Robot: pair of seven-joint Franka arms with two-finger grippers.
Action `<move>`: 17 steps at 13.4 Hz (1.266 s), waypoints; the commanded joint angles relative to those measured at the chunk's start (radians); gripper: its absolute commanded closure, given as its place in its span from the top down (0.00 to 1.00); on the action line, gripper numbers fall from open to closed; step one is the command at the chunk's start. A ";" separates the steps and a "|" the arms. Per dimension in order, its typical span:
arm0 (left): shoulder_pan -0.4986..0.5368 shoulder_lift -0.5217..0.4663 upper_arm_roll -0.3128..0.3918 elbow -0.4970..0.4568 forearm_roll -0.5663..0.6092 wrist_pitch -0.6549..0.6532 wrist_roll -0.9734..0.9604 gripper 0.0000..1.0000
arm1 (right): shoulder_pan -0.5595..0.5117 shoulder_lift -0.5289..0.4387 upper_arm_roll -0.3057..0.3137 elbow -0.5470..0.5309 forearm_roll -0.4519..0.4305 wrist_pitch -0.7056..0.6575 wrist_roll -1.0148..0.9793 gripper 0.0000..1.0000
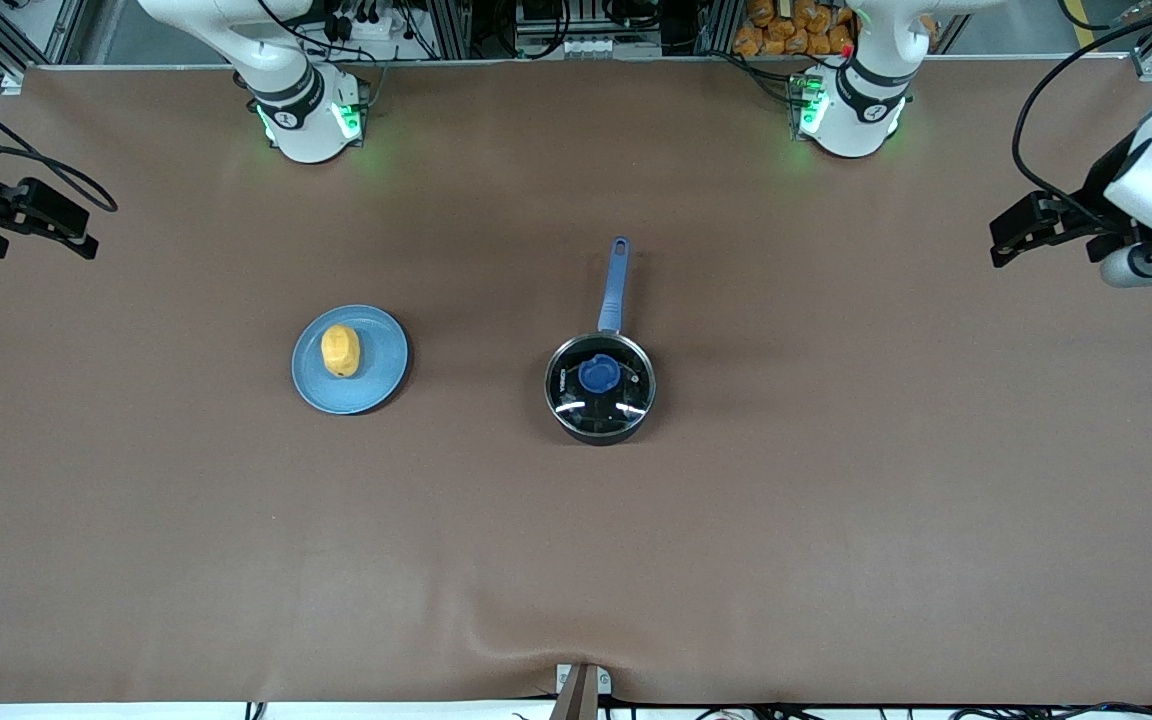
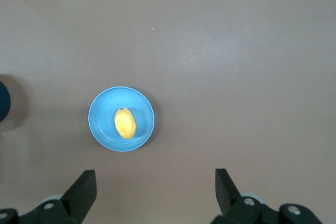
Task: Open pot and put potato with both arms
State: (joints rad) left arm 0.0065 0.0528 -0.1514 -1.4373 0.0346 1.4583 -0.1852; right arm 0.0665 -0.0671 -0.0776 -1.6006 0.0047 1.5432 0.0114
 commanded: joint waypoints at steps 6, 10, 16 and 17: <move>0.018 -0.021 0.003 0.005 -0.021 -0.003 0.016 1.00 | -0.014 0.000 0.009 0.008 -0.002 -0.006 -0.007 1.00; 0.018 -0.022 0.001 0.005 -0.021 0.005 0.024 1.00 | -0.011 0.000 0.009 0.005 -0.002 -0.008 -0.007 1.00; 0.016 -0.059 -0.010 0.006 -0.021 0.005 0.015 1.00 | 0.001 0.003 0.013 -0.010 -0.002 -0.005 0.001 1.00; 0.016 -0.074 -0.010 0.000 -0.021 0.005 0.018 1.00 | 0.001 0.003 0.013 -0.010 -0.002 -0.005 0.002 1.00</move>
State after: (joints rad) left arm 0.0155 0.0216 -0.1587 -1.4261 0.0310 1.4688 -0.1831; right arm 0.0703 -0.0656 -0.0702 -1.6126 0.0048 1.5407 0.0114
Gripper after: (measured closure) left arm 0.000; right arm 0.000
